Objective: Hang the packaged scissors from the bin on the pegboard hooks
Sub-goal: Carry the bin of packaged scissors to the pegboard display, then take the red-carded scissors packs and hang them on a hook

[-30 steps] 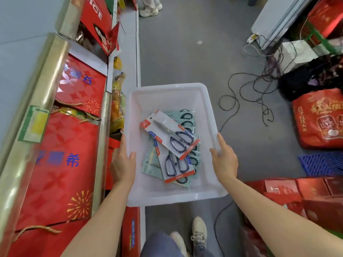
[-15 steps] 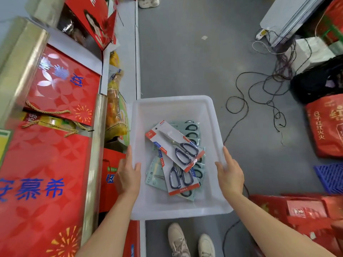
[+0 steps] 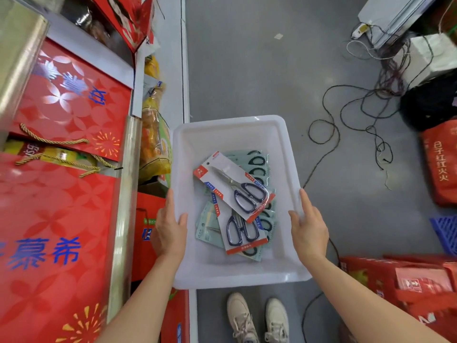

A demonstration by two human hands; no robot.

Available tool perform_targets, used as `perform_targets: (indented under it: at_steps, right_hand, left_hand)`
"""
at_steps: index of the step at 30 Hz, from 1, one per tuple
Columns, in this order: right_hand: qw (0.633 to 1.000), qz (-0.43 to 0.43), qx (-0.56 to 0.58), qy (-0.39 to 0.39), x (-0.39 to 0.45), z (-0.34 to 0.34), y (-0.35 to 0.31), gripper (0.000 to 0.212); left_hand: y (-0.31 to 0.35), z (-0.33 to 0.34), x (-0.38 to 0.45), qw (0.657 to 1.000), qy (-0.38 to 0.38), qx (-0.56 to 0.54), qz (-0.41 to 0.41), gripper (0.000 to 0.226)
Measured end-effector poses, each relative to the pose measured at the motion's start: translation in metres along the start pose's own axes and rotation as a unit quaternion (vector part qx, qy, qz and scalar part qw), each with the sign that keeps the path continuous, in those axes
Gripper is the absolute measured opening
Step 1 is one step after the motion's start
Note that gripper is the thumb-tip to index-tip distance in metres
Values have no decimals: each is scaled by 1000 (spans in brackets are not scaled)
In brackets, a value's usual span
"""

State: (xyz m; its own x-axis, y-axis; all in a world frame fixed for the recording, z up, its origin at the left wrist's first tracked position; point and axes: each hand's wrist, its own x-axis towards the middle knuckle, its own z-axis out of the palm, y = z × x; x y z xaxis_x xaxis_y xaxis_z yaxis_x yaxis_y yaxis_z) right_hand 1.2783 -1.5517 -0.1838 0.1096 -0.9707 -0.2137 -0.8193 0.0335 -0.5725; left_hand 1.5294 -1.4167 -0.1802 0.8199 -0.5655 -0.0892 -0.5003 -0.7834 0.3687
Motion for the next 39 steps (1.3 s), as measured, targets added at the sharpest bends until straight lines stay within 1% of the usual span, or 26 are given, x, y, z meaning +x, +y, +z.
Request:
perform_targets:
  at_steps: [2,4,5,7,9,10,11,12,13,15,17,19,21,23,25,27,30,32,35,36,39]
  right_hand:
    - [1000,-7,-6,-1,0,0,4,58]
    - [1000,-8,-10,-6,-2,-2,9,59]
    - [1000,-8,-16,-8,-4,-4,10,59]
    - [998,-19,-57,-6,-8,-11,10,61]
    - [990,-68,-123,28,-8,-14,6,64]
    - [982,-105,-146,55,-4,-13,3,64]
    - [975,-142,-154,72,0,-10,-1,63]
    - [969,-181,-152,73,6,-6,-7,62]
    - [964,-215,-145,63,12,0,-14,59]
    - [959,-253,-124,17,24,16,-28,58]
    - [952,-274,-134,-41,36,31,-37,61]
    - [945,-264,-166,-103,44,43,-41,63]
    - [950,-208,-158,-170,53,51,-38,68]
    - [955,-151,-135,-219,59,57,-37,75]
    - [954,-136,-145,-224,62,61,-38,80]
    - [955,-138,-164,-205,62,68,-40,81]
    - [967,-124,-126,-184,59,68,-41,84]
    - [972,-113,-83,-187,58,62,-42,83]
    - [977,-91,-20,-191,56,53,-48,78]
    - [977,-88,-5,-195,55,51,-51,79]
    - [975,-72,24,-210,49,43,-61,83]
  left_hand:
    - [-1,1,-7,1000,7,-10,-11,73]
    - [-1,5,-17,1000,11,3,-10,74]
    - [-1,7,-22,999,20,30,-7,76]
    - [5,12,-30,994,65,93,-3,80]
    - [20,17,-35,989,108,95,18,78]
    - [30,20,-37,991,106,75,41,74]
    - [42,25,-39,993,88,52,61,68]
    - [55,30,-40,996,53,29,68,62]
    - [67,36,-40,998,8,6,55,58]
    - [85,51,-38,995,-87,-43,-19,54]
    - [94,67,-35,980,-154,-59,-108,58]
    - [98,77,-34,969,-179,-42,-162,64]
    - [98,85,-32,965,-186,-2,-184,71]
    - [98,89,-29,959,-190,3,-210,75]
    - [100,92,-22,954,-173,-33,-241,74]
    - [102,93,-17,952,-147,-81,-256,69]
    - [100,98,-21,946,-111,-204,-227,57]
    - [95,101,-27,924,-116,-291,-221,58]
    - [88,97,-32,856,-130,-434,-247,60]
    - [86,94,-31,838,-126,-463,-258,61]
    - [81,82,-34,802,-121,-514,-277,58]
